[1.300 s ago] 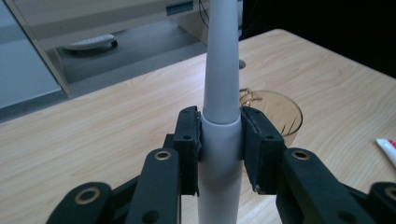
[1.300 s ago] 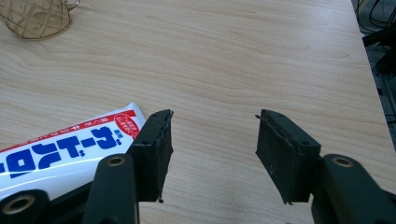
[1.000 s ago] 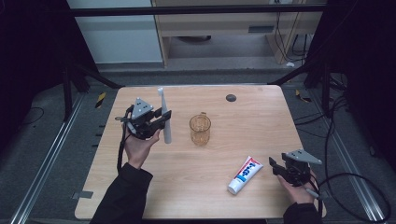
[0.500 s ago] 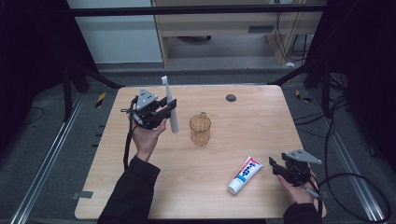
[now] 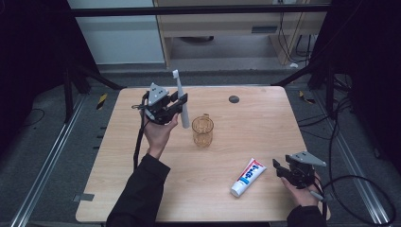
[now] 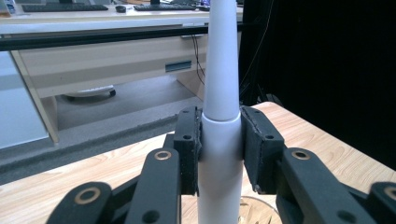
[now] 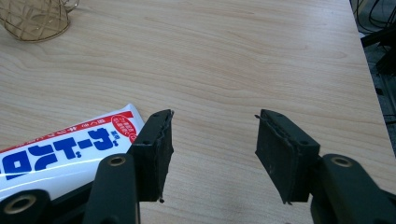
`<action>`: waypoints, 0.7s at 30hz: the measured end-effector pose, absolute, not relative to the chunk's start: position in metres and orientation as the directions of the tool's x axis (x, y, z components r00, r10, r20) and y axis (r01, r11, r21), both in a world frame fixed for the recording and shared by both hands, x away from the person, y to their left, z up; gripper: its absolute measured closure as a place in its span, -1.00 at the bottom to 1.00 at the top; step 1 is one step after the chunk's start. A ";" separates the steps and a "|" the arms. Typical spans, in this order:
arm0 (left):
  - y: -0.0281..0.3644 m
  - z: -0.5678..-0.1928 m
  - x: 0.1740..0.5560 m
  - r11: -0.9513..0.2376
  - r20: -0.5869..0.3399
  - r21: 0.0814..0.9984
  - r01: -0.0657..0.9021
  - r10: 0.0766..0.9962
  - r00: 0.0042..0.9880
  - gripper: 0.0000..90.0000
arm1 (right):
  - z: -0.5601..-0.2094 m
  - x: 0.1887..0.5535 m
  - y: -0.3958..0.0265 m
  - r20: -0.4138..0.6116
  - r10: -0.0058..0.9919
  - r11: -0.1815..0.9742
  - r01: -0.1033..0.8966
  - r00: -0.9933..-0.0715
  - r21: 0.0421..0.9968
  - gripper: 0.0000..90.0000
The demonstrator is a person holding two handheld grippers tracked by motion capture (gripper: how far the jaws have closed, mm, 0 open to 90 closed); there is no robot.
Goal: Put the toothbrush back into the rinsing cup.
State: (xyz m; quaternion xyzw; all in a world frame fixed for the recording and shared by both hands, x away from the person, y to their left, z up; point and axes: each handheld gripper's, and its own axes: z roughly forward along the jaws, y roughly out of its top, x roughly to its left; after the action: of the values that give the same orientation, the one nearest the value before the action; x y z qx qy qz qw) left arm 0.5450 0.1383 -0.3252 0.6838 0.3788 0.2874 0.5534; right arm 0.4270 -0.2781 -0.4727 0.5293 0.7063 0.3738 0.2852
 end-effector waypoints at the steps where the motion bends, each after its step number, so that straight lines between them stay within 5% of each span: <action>1: 0.137 -0.326 0.546 -0.099 -0.028 0.975 0.199 0.835 0.550 0.52 | -0.473 0.427 -0.278 -0.007 0.961 0.160 0.535 -0.277 0.829 0.01; 21: 0.110 -0.327 0.555 -0.087 -0.039 0.978 0.187 0.810 0.585 0.52 | -0.473 0.427 -0.280 -0.004 0.962 0.155 0.534 -0.274 0.831 0.02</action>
State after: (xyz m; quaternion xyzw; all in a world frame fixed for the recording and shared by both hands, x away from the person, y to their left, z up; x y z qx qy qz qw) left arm 0.5547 0.1103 -0.3275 0.6847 0.3641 0.2738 0.5690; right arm 0.4266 -0.2798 -0.4727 0.5308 0.7044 0.3752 0.2853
